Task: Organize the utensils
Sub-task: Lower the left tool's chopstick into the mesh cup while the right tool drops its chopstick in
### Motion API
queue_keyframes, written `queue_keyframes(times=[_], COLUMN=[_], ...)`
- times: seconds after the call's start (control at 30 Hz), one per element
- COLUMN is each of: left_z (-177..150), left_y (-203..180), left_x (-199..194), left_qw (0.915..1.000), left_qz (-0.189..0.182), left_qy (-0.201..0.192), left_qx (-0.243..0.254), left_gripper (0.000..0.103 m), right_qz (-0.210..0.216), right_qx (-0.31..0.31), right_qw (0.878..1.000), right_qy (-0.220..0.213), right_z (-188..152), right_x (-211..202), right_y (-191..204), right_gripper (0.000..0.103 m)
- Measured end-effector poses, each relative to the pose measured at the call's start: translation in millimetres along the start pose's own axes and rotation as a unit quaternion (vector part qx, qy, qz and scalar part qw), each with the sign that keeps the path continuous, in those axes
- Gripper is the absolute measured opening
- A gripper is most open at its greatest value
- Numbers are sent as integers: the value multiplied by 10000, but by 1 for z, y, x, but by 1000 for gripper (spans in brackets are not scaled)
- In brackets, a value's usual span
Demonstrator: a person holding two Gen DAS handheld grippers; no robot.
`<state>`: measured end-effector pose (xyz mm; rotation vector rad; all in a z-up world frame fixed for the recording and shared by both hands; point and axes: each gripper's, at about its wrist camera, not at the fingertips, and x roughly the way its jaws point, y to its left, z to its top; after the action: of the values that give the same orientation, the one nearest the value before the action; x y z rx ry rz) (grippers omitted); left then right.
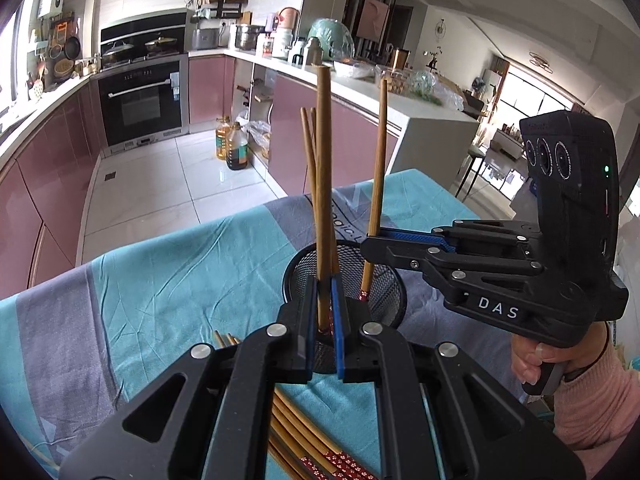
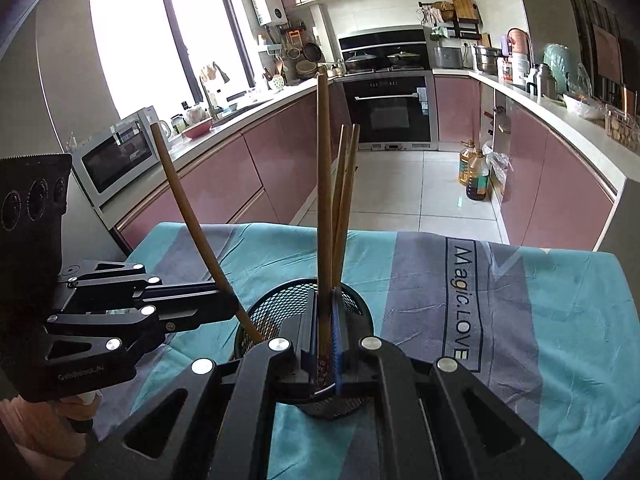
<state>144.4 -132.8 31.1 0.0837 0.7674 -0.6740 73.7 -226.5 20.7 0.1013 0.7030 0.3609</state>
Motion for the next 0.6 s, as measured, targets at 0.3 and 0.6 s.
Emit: queue_keyframes(times=[0.3,0.6], left_z=[7,-6], left_y=[8,19], left_x=[14,-9], left_qw=[9998,9981], left_qz=[110,287], left_qy=[6,-418], left_qx=[-143,-353], left_gripper=[22,27], right_qz=[-4,-19], right_qx=[193,161], right_qw=[9998,9996], right_qy=[58,-251], right_z=[3,-1], right_x=[10,-6], right_y=[-7,0], right_gripper=[8,21])
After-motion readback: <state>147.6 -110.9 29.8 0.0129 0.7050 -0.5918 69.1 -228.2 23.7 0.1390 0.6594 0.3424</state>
